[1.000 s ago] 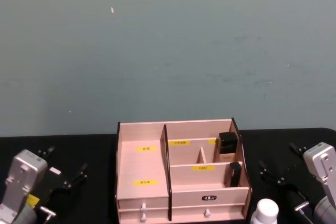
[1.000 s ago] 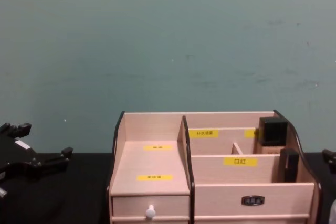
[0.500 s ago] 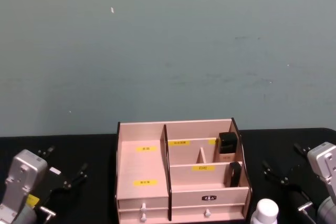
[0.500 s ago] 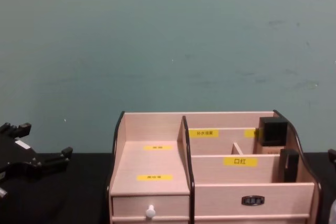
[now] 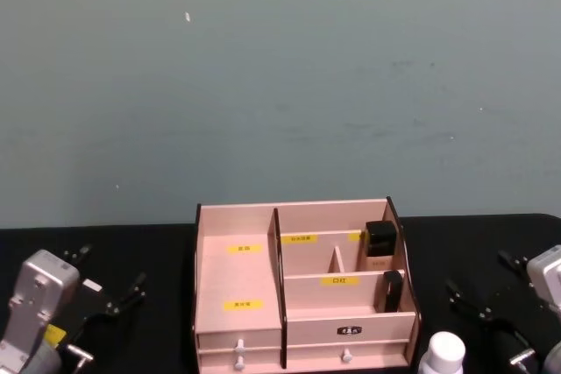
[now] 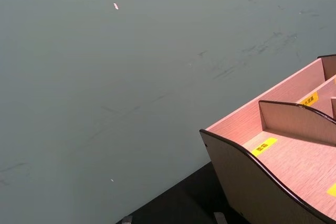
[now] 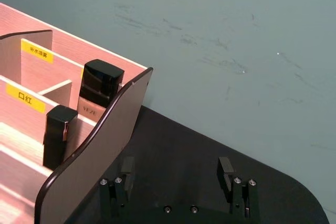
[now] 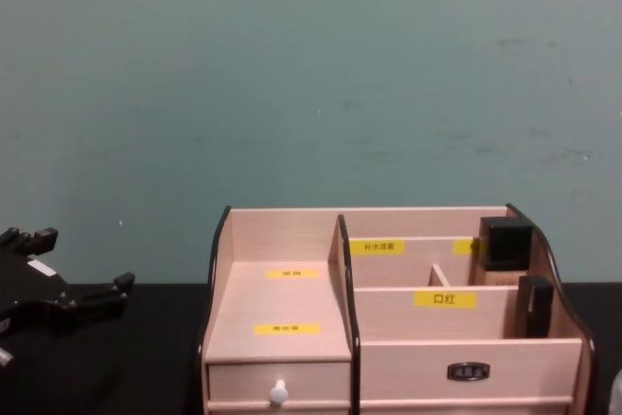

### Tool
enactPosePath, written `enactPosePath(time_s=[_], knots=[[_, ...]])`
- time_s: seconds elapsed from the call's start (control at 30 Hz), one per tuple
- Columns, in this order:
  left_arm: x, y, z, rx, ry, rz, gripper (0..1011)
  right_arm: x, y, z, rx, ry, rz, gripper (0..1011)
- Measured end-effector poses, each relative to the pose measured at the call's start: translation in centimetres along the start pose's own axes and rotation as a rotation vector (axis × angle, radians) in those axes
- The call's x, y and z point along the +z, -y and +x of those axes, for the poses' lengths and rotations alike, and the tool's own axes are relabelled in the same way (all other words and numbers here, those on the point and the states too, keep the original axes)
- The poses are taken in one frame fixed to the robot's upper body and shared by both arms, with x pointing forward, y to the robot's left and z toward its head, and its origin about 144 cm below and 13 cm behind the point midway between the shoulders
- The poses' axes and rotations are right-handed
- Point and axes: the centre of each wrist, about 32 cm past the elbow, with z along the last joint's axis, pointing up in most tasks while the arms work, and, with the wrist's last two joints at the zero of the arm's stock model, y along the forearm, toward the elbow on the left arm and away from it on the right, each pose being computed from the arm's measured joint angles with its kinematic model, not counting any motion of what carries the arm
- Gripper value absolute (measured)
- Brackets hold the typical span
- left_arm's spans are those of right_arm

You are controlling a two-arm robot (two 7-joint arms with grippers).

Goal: Pick up the facial cleanser and watermelon frost from the table and place them into the tiered storage box.

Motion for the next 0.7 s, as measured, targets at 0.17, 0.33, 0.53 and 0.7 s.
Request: enactPosePath(time_s=[0.17, 0.33, 0.53, 0.7], knots=[[0.0, 0.0, 0.0, 0.0, 0.0, 0.0, 1001, 0.1, 0.9, 0.2, 0.015, -0.017, -0.01, 1002], [0.0, 0.0, 0.0, 0.0, 0.0, 0.0, 1001, 0.2, 1.8, 0.5, 0.036, -0.039, -0.026, 1002], [0.0, 0.0, 0.0, 0.0, 0.0, 0.0, 1001, 0.3, 2.8, 1.0, 0.057, -0.067, -0.054, 1002], [0.0, 0.0, 0.0, 0.0, 0.0, 0.0, 1001, 0.3, 3.9, 1.4, 0.073, -0.087, -0.075, 1002]])
